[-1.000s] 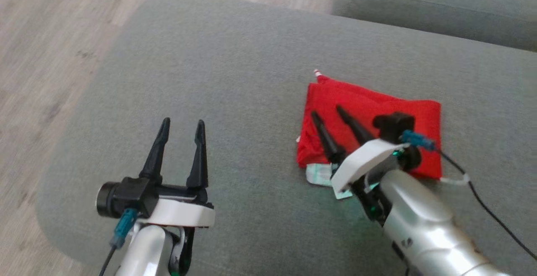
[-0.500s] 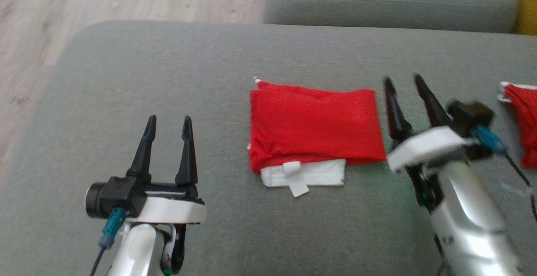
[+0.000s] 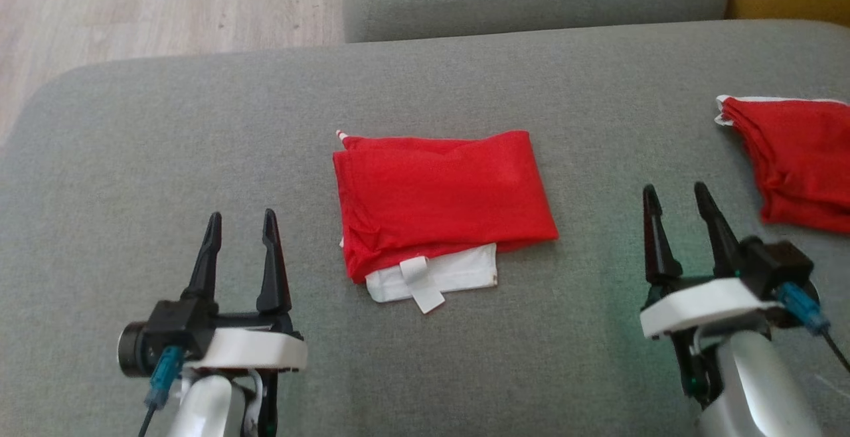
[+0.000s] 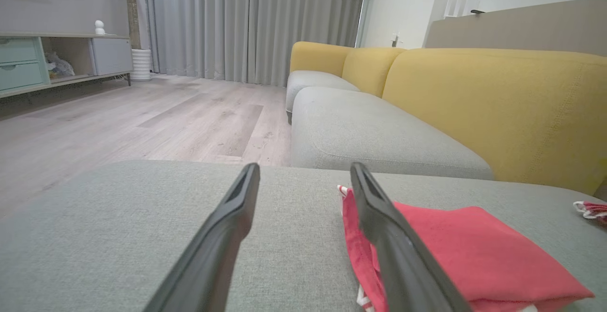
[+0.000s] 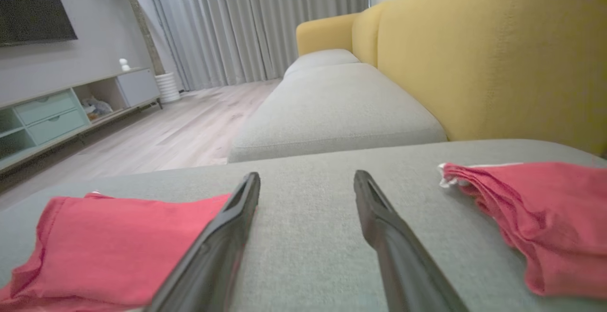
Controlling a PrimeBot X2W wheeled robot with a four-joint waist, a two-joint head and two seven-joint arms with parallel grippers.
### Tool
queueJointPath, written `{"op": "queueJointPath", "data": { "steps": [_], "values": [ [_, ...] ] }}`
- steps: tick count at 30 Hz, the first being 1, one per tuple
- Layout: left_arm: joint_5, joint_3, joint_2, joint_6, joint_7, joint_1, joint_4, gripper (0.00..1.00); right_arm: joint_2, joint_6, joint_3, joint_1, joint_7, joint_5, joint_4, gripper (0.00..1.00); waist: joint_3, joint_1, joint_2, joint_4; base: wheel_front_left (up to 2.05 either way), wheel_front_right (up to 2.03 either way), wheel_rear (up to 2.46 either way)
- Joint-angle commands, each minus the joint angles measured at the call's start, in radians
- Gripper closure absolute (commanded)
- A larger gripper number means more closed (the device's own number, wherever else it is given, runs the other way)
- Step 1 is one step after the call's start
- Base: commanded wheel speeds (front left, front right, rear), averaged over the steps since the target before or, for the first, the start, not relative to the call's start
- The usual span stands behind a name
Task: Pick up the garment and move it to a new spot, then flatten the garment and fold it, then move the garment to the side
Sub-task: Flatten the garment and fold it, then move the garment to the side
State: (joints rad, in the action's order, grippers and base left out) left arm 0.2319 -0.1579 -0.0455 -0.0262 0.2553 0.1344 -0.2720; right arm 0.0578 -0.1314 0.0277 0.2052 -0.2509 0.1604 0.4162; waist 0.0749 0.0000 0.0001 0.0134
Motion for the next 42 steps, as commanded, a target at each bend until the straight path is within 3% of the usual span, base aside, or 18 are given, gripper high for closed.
{"op": "queueJointPath", "data": {
  "steps": [1,9,18,27,36,37,38,42],
  "values": [
    [0.002,0.035,-0.005,-0.002,0.006,0.022,0.030,0.00,-0.006,0.001,0.018,0.013,-0.011,0.009,-0.037,0.00,0.004,0.0000,-0.0001,-0.004,0.00,0.00,0.00],
    [0.009,0.015,-0.005,0.001,0.006,0.041,0.035,0.00,-0.007,0.001,0.026,0.011,-0.005,0.066,-0.056,0.00,0.022,0.0000,-0.0001,0.012,0.00,0.00,0.00],
    [0.008,-0.020,-0.005,0.002,0.006,0.085,0.057,0.00,-0.007,0.001,0.069,0.094,0.078,0.056,-0.026,0.00,0.083,0.0000,-0.0001,0.060,0.00,0.00,0.00],
    [0.031,-0.079,-0.005,-0.013,0.006,0.135,0.059,0.00,-0.007,0.001,0.108,0.215,0.233,0.113,0.132,0.00,0.160,0.0000,-0.0001,0.135,0.00,0.00,0.00],
    [0.029,-0.112,-0.005,-0.023,0.006,0.153,0.052,0.00,-0.008,0.001,0.144,0.297,0.282,0.090,0.321,0.00,0.180,0.0000,-0.0001,0.168,0.00,0.00,0.00],
    [0.026,-0.113,-0.005,-0.024,0.006,0.155,0.053,0.00,-0.008,0.001,0.153,0.306,0.279,0.067,0.337,0.61,0.180,0.0000,-0.0001,0.168,0.00,0.00,0.00],
    [0.020,-0.114,-0.005,-0.025,0.006,0.157,0.054,0.00,-0.008,0.001,0.157,0.314,0.270,0.043,0.350,1.00,0.180,0.0000,-0.0001,0.168,0.00,0.00,0.00],
    [0.006,-0.114,-0.005,-0.025,0.006,0.157,0.055,0.00,-0.008,0.001,0.151,0.334,0.232,0.016,0.393,1.00,0.169,0.0000,-0.0001,0.160,0.00,0.00,0.00]
  ]
}}
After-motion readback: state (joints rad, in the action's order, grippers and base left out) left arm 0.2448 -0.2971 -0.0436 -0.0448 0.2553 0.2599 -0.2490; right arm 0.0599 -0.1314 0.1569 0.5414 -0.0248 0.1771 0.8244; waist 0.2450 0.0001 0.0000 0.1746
